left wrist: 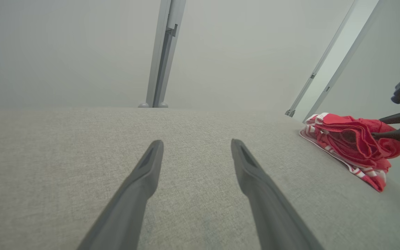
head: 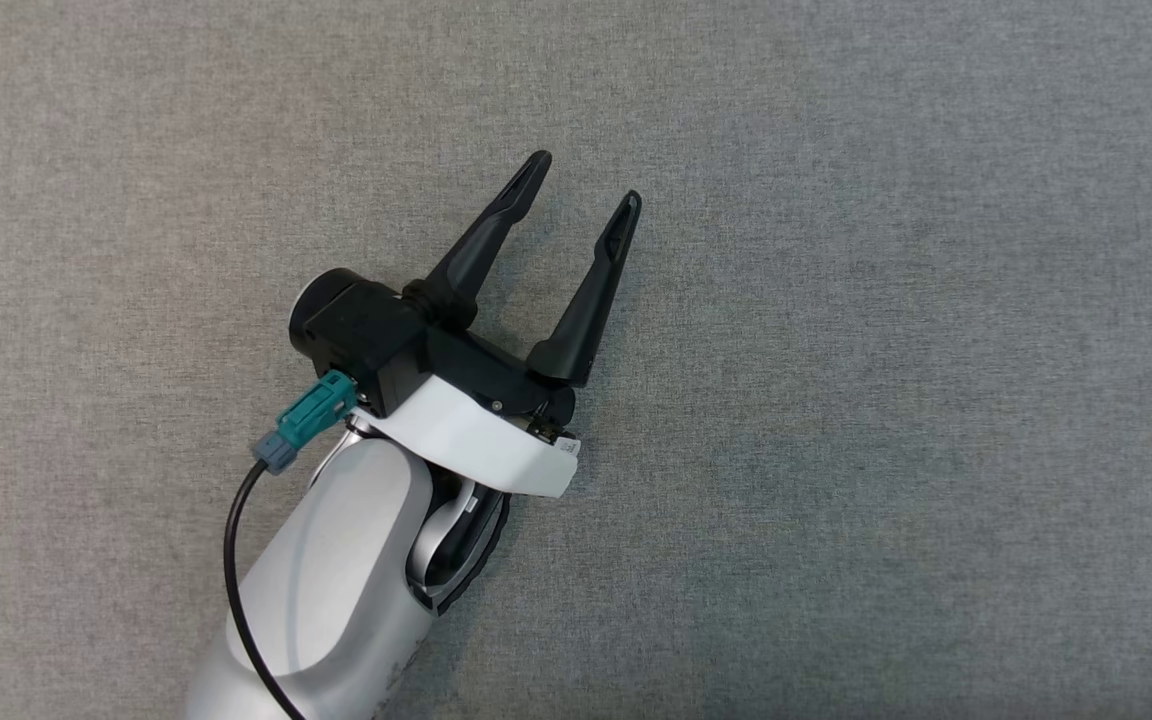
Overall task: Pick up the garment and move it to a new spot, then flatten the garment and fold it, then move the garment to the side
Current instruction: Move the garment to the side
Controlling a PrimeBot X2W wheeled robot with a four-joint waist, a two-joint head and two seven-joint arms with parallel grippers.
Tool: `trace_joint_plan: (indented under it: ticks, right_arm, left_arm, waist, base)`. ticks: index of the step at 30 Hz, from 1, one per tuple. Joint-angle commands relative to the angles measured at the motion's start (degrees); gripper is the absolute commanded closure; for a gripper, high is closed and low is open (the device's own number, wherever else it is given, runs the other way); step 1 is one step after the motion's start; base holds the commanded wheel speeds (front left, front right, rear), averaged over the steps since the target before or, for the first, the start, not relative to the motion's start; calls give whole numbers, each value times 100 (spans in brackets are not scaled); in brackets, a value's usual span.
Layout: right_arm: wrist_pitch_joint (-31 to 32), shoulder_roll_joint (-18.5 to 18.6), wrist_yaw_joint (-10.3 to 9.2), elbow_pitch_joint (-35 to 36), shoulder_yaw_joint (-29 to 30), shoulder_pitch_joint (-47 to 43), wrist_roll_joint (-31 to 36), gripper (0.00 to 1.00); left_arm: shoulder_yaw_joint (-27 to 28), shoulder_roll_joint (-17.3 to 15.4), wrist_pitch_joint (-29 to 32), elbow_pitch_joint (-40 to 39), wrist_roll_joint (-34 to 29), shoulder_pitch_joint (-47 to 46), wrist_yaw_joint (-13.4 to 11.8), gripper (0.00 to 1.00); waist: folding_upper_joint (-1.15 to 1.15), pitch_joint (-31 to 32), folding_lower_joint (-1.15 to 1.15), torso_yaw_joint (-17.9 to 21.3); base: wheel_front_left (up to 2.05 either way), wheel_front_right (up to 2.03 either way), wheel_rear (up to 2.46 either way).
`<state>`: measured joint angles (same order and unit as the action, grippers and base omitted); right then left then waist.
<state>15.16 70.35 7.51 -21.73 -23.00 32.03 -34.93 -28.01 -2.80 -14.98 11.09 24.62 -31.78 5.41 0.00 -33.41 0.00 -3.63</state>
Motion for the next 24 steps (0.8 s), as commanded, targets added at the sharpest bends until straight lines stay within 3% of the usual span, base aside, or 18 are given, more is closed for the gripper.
trace_joint_plan:
  ticks: [1,12,24]
  right_arm:
    - [-14,-52,-5,-50,16,18,44,0]
    - [-75,-585,-5,-371,148,356,479,0]
    - [-1124,-2373,-5,-523,778,340,-27,0]
  left_arm:
    - [36,-26,-17,14,-38,10,-27,0]
    - [161,-27,-17,85,-5,321,-51,0]
    - [548,-29,-17,112,19,1070,-146,0]
  waist:
    - [0,40,0,10]
    - [0,723,0,55]
    - [0,1768,0,10]
  base:
    - [0,0,0]
    - [0,0,0]
    - [0,0,0]
